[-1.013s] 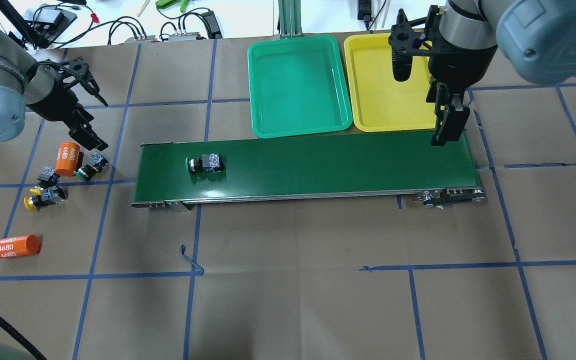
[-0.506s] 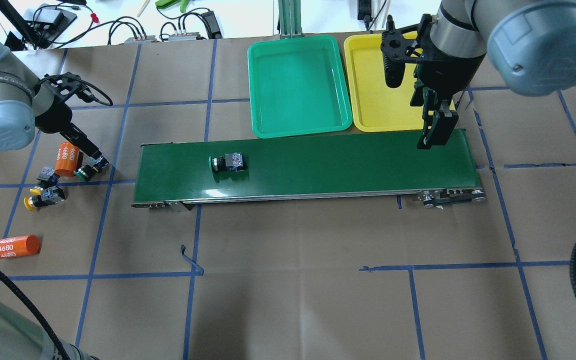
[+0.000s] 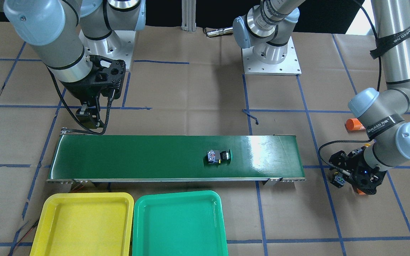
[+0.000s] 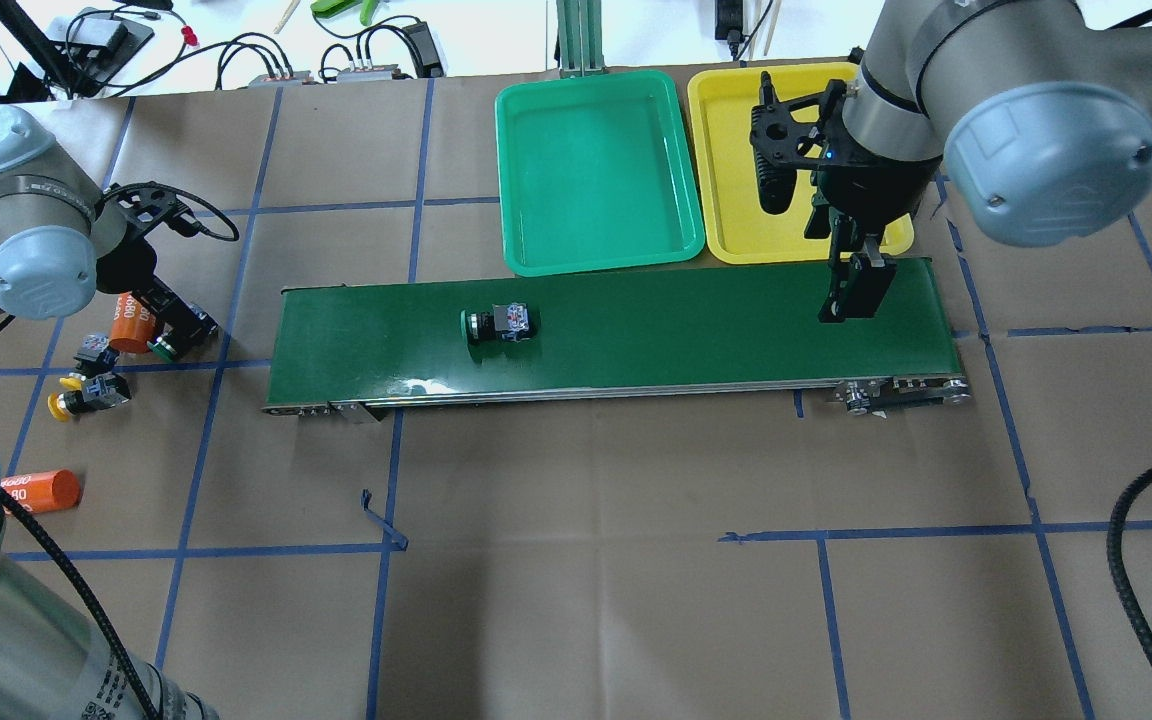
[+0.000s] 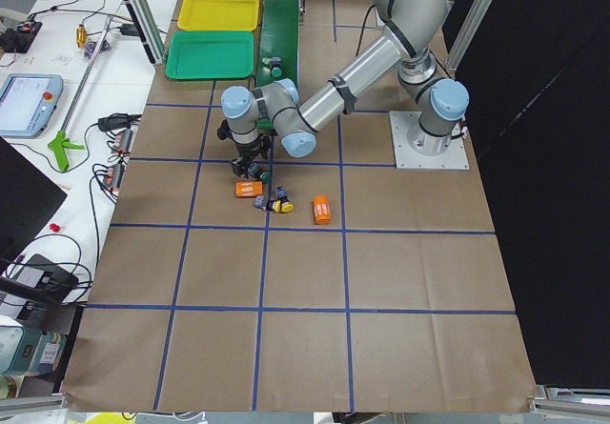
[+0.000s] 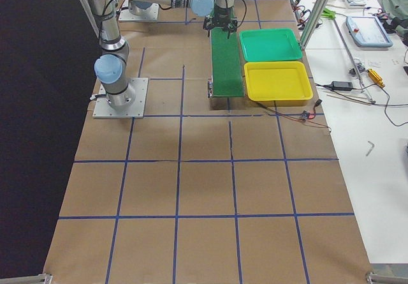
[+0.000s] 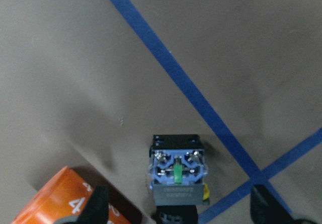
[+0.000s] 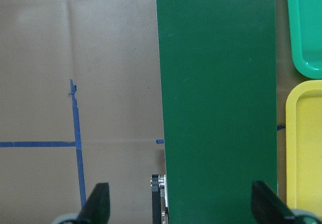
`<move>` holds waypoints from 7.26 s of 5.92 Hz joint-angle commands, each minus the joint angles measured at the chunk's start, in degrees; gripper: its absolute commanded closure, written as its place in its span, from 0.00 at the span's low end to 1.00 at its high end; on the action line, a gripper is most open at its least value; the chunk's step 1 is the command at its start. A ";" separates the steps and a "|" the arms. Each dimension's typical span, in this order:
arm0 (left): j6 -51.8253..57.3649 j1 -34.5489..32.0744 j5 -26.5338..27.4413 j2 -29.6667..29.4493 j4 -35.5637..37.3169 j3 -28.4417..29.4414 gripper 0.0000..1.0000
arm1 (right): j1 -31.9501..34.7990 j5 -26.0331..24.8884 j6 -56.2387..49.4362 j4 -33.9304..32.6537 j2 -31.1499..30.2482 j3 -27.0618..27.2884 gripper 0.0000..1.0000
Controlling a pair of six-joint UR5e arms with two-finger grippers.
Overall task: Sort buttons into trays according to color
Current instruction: 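Move right gripper to the green button while left gripper returns to parts, then grasp green button with right gripper while left gripper places another button, then lift the green button with the right gripper and drop it in the green tray, then grasp next green button with right gripper while left gripper picks orange capacitor, then place the orange capacitor on the belt with the left gripper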
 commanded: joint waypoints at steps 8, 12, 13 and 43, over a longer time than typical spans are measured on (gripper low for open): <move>19.40 -5.38 -7.48 10.58 -8.78 -0.50 0.99 | 14.36 -0.39 14.17 -28.24 18.22 0.45 0.00; 35.50 -18.74 -8.02 11.99 -7.39 -6.00 0.94 | 11.29 -2.41 6.52 -29.67 17.80 4.76 0.20; 33.84 -19.12 -7.92 13.39 -6.77 -7.87 0.91 | 9.11 -3.11 5.91 -29.24 17.62 4.85 0.47; 29.25 -19.30 -8.36 12.78 -8.34 -6.64 0.86 | 5.58 0.75 2.92 -29.23 12.70 11.09 0.04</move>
